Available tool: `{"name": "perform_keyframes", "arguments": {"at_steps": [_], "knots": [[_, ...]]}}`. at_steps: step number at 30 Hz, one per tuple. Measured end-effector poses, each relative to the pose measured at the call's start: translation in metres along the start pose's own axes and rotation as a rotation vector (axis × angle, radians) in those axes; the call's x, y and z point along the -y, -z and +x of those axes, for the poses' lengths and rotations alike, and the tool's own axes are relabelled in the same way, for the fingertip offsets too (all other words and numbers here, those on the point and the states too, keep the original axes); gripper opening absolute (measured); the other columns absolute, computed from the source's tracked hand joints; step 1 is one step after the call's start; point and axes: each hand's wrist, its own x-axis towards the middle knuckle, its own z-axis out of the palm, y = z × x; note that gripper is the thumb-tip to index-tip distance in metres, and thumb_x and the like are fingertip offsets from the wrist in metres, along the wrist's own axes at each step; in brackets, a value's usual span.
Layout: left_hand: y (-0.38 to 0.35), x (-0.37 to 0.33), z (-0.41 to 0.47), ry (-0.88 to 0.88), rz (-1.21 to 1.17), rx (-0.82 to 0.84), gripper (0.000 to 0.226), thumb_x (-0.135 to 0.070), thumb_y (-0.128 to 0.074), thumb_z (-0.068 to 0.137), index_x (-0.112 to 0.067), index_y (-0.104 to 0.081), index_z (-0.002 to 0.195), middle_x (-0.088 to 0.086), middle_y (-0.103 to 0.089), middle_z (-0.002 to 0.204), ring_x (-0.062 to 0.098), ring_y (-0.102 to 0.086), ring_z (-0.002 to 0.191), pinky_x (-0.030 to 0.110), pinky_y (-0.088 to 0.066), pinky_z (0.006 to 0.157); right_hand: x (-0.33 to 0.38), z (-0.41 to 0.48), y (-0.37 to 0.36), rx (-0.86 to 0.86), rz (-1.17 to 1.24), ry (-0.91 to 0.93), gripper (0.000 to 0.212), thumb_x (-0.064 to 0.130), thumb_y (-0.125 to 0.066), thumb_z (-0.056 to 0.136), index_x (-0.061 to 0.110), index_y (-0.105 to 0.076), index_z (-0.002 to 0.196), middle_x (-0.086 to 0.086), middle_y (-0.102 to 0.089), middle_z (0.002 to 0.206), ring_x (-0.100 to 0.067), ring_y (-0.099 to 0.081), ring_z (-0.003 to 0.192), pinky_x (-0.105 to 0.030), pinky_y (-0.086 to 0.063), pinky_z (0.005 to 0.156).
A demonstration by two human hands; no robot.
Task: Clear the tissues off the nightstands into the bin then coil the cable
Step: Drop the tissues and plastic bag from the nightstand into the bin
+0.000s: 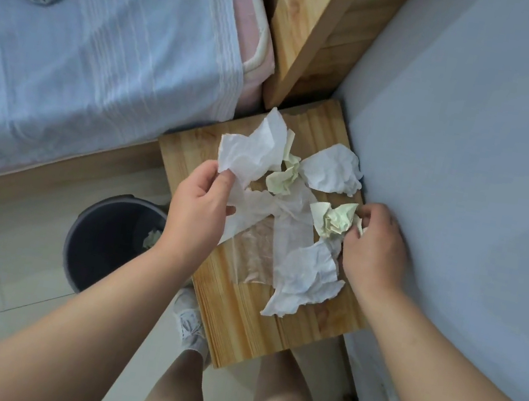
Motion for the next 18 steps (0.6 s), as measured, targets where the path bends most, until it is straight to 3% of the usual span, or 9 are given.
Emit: {"name": "perform_keyframes", "arguments": {"at_steps": [5,8,10,12,14,16,18], "knots": [[0.013,-0.012,-0.012,0.054,-0.254,-0.047,0.038,-0.024,-0.038,0.111,-0.04,-0.073,0.109,-0.007,-0.074,0.118,0.014,-0.073,0.11,0.038,-0.067,0.083,0.003,-0.02,0.019,-0.052,0.179,0.016,0.062,0.007,-0.059,0.096,0.028,-0.045,0.153,-0.005,-0.058,0.143,-0.023,-0.055,0.127,-0.028,-0.036,0.094],[0.034,-0.013,-0.022,0.046,-0.351,-0.075,0.035,-0.023,-0.039,0.11,-0.034,-0.072,0.116,-0.014,-0.078,0.11,0.012,-0.076,0.107,0.036,-0.067,0.08,0.024,-0.038,0.033,0.015,0.379,0.004,0.065,0.004,-0.052,0.095,0.044,-0.051,0.146,0.01,-0.058,0.143,-0.005,-0.052,0.126,-0.026,-0.041,0.1],[0.056,-0.007,-0.03,0.046,-0.406,-0.111,0.032,-0.029,-0.042,0.107,-0.03,-0.069,0.125,-0.014,-0.078,0.114,0.014,-0.077,0.108,0.033,-0.067,0.078,0.045,-0.055,0.037,0.092,0.446,0.0,0.064,0.0,-0.05,0.091,0.052,-0.062,0.126,0.018,-0.067,0.131,-0.009,-0.064,0.119,-0.027,-0.053,0.094],[0.084,0.005,-0.039,0.071,-0.469,-0.195,0.035,-0.037,-0.049,0.102,-0.028,-0.069,0.13,-0.011,-0.078,0.118,0.014,-0.077,0.109,0.033,-0.067,0.077,0.071,-0.072,0.034,0.214,0.489,-0.013,0.063,0.0,-0.049,0.09,0.058,-0.067,0.11,0.026,-0.073,0.111,-0.012,-0.075,0.092,-0.025,-0.061,0.07],[0.115,0.024,-0.049,0.113,-0.529,-0.303,0.029,-0.039,-0.055,0.099,-0.032,-0.073,0.12,-0.014,-0.08,0.112,0.013,-0.078,0.107,0.033,-0.067,0.076,0.099,-0.087,0.02,0.345,0.523,0.007,0.06,0.003,-0.051,0.094,0.06,-0.067,0.106,0.026,-0.072,0.106,-0.007,-0.076,0.08,-0.02,-0.058,0.056],[0.146,0.048,-0.059,0.188,-0.582,-0.414,0.021,-0.036,-0.058,0.099,-0.034,-0.076,0.109,-0.015,-0.082,0.102,0.016,-0.079,0.103,0.032,-0.067,0.073,0.128,-0.101,-0.005,0.451,0.539,0.046,0.051,0.009,-0.055,0.098,0.056,-0.067,0.112,0.024,-0.069,0.115,-0.004,-0.074,0.09,-0.018,-0.061,0.063],[0.175,0.077,-0.068,0.293,-0.634,-0.537,0.017,-0.032,-0.057,0.103,-0.029,-0.074,0.104,-0.006,-0.081,0.103,0.024,-0.08,0.1,0.03,-0.066,0.07,0.153,-0.116,-0.039,0.529,0.539,0.047,0.041,0.014,-0.059,0.099,0.051,-0.068,0.116,0.022,-0.069,0.118,-0.006,-0.073,0.096,-0.031,-0.065,0.077]]}}
